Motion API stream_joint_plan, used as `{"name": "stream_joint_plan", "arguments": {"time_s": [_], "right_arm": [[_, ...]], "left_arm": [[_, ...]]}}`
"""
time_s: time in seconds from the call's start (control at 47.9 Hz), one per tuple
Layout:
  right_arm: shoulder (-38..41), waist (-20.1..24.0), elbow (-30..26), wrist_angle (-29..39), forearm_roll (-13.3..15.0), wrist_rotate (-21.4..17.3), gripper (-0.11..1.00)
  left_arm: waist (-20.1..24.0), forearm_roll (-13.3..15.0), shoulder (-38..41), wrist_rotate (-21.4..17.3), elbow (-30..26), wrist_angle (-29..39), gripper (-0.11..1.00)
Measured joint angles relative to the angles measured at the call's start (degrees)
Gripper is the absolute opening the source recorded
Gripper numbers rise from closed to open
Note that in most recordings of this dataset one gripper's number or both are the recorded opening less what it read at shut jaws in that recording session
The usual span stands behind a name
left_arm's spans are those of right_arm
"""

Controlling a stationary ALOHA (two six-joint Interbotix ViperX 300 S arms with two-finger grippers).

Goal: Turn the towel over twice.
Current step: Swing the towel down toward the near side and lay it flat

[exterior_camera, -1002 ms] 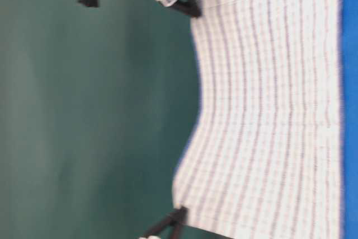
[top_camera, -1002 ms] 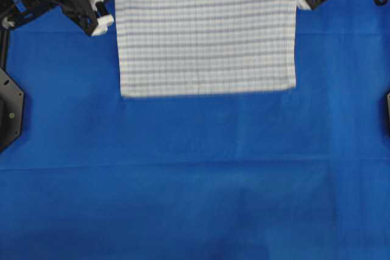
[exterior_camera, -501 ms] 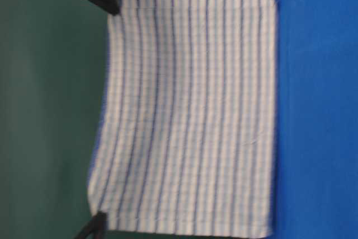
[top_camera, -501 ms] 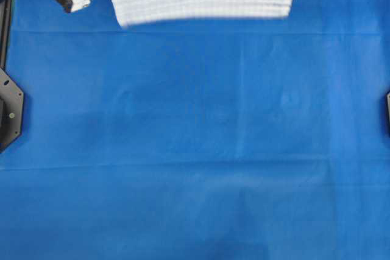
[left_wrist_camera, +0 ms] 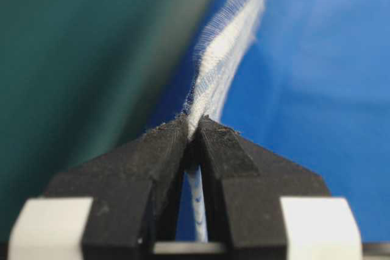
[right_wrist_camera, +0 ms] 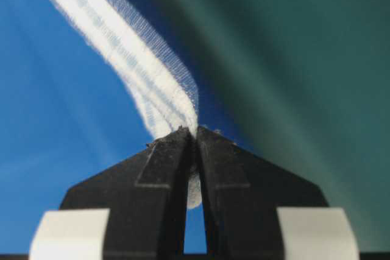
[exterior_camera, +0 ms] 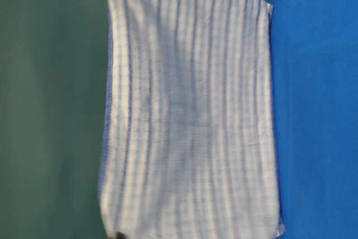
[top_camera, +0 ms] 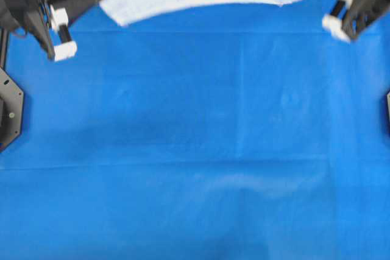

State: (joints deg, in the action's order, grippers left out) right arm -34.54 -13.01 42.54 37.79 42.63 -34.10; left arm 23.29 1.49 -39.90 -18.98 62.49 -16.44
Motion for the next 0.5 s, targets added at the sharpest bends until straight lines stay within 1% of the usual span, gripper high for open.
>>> {"name": "stream_joint_plan", "arguments": {"time_s": [0.084, 0.146, 0.251, 0.313, 0.438, 0.501], "right_arm": [[0.0, 5.6, 0.4, 4.0, -2.2, -0.4, 0.07], [0.4, 9.8, 1.0, 5.5, -4.2, -1.1, 0.07], [1.4, 14.6, 1.8, 6.2, -6.8, -4.0, 0.07], [2.4, 16.9, 2.5, 6.2, -7.6, -6.3, 0.07], [5.4, 21.7, 3.4, 6.2, -7.9, -11.2, 0.07], [7.0, 23.3, 3.7, 6.2, -8.0, -13.4, 0.07]], "left_arm": [[-1.7, 0.0, 0.4, 0.1, 3.5, -2.9, 0.04], [-2.9, 0.0, 0.5, 0.0, 6.0, -5.6, 0.05], [-5.9, 0.0, 0.5, 0.7, 9.1, -8.5, 0.05], [-7.8, -0.1, 0.6, 0.7, 10.1, -8.8, 0.05], [-12.7, 0.0, 0.7, 1.0, 10.4, -7.7, 0.05], [-15.3, 0.0, 1.0, 1.1, 10.4, -6.7, 0.04]]}}
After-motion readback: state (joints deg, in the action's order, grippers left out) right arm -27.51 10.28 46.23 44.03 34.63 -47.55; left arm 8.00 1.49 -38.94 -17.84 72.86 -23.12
